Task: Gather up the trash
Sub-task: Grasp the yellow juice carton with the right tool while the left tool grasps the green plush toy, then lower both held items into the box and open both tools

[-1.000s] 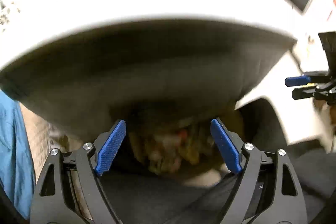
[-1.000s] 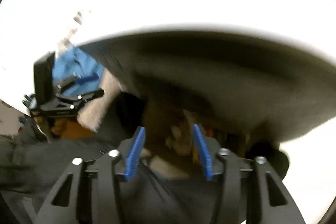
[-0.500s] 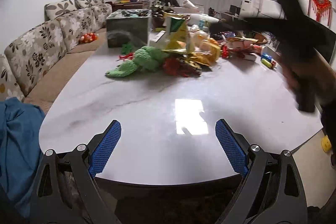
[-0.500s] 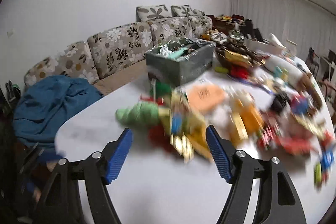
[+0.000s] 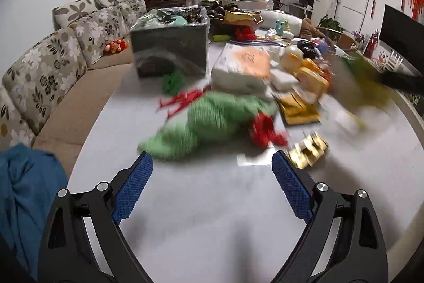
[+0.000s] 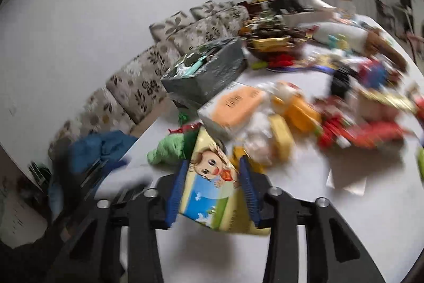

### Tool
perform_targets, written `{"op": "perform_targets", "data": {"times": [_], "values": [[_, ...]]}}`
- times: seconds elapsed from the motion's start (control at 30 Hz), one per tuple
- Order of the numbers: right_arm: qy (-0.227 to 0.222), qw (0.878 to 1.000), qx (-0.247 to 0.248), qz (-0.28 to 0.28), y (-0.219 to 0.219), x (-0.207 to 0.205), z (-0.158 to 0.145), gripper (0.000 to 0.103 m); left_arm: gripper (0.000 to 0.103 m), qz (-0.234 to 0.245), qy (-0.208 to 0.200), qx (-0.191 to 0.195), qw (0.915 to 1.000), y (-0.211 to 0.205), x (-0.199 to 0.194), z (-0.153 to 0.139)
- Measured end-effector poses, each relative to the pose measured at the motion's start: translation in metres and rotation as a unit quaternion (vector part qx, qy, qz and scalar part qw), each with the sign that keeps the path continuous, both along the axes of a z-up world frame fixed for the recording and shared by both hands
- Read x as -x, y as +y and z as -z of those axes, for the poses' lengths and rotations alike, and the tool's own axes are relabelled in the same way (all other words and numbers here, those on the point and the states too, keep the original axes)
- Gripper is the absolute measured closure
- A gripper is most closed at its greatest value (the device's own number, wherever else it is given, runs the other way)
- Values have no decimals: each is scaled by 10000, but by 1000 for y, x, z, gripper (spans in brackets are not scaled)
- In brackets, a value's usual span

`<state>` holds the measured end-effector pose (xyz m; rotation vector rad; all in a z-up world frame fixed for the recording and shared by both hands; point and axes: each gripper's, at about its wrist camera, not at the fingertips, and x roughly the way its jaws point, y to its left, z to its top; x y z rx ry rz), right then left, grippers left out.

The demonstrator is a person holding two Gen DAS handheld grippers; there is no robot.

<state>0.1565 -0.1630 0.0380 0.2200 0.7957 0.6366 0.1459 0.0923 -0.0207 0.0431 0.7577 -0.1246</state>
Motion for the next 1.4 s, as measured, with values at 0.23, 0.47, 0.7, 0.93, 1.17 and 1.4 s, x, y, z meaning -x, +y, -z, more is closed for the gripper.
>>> {"op": "perform_targets", "data": {"times": [0.23,0.47,0.7,0.93,1.17,1.4], "values": [[280,9977,323,532,-73,56,22,85,13,120,548,-109,9984,-13,-62,27],[-19,9904,877,1066,-98,71,40,62,68,117,676,673,9954,6,-49,26],[352,9858,1271,1040,-96,52,61,40,69,264,105,912,9954,4,-2,5],[648,9919,134,1089,-111,42,75,65,69,555,-372,992,9928,-6,51,-30],[263,9939,-324,1025,-114,92,41,65,69,848,-437,1346,9863,-15,97,-48],[167,9979,-385,484,-102,179,15,64,69,1201,-377,1176,9850,-37,172,-45]]}}
